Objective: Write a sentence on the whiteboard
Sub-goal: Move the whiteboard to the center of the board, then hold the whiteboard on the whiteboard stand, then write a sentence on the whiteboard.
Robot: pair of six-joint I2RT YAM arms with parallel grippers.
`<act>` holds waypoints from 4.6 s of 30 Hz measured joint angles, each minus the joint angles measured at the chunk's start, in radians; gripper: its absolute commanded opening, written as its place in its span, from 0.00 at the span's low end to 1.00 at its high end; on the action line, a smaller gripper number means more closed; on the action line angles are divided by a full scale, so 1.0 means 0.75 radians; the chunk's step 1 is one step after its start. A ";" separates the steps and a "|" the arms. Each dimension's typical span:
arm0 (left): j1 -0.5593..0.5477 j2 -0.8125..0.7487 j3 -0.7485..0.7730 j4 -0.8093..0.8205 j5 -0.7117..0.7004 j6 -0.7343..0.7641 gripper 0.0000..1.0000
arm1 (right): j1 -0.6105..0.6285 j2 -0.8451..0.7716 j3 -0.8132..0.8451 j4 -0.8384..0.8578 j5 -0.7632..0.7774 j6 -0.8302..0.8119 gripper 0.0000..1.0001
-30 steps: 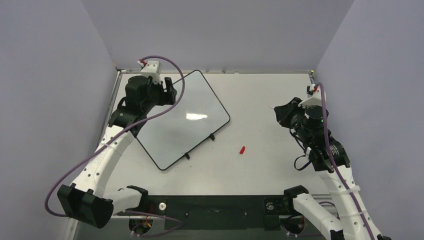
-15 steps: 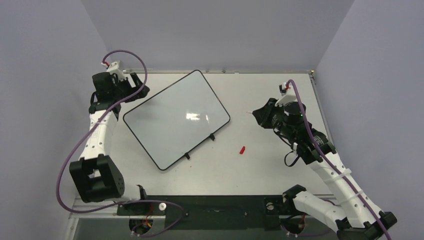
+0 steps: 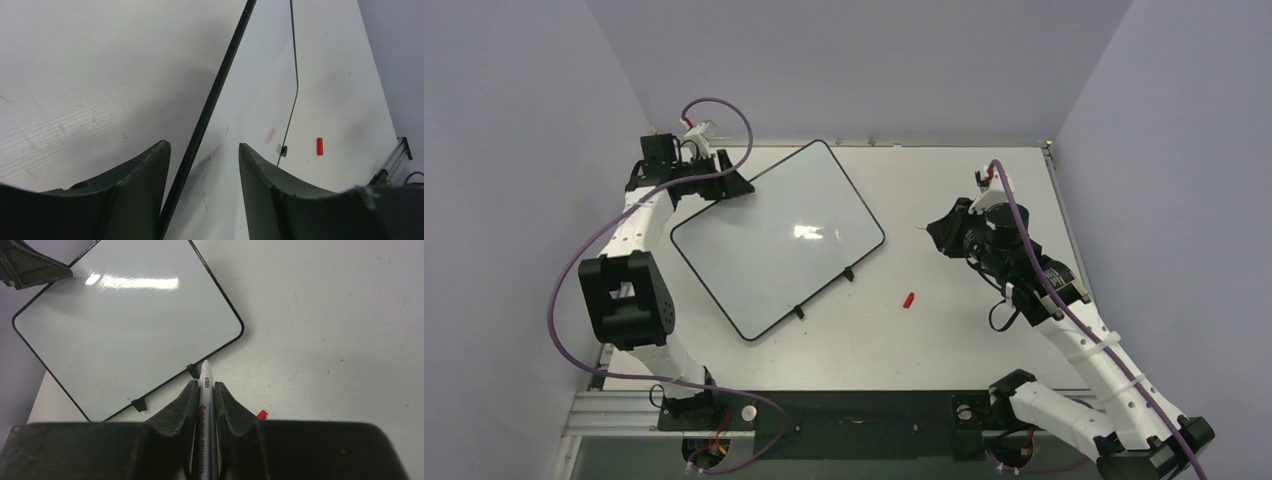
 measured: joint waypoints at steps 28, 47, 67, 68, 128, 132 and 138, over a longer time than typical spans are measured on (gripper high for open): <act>-0.396 0.274 0.197 0.224 0.358 0.027 0.00 | 0.000 -0.165 -0.009 -0.072 0.063 -0.045 0.00; -0.519 0.358 0.349 -0.029 0.319 0.275 0.40 | 0.000 -0.213 -0.015 -0.145 0.086 -0.046 0.00; -0.531 0.513 0.658 -0.750 0.372 0.713 0.03 | 0.000 -0.144 -0.015 -0.152 0.084 -0.045 0.00; -0.531 0.518 0.669 -0.774 0.392 0.698 0.00 | 0.000 -0.141 -0.015 -0.152 0.083 -0.045 0.00; -0.732 0.048 0.202 -0.276 0.047 0.273 0.00 | 0.604 0.154 -0.489 1.110 -0.028 0.093 0.00; -0.732 0.048 0.197 -0.267 0.045 0.270 0.00 | 0.611 0.176 -0.492 1.184 -0.027 0.058 0.00; -0.732 0.048 0.197 -0.267 0.040 0.270 0.00 | 0.611 0.249 -0.497 1.223 -0.027 0.023 0.00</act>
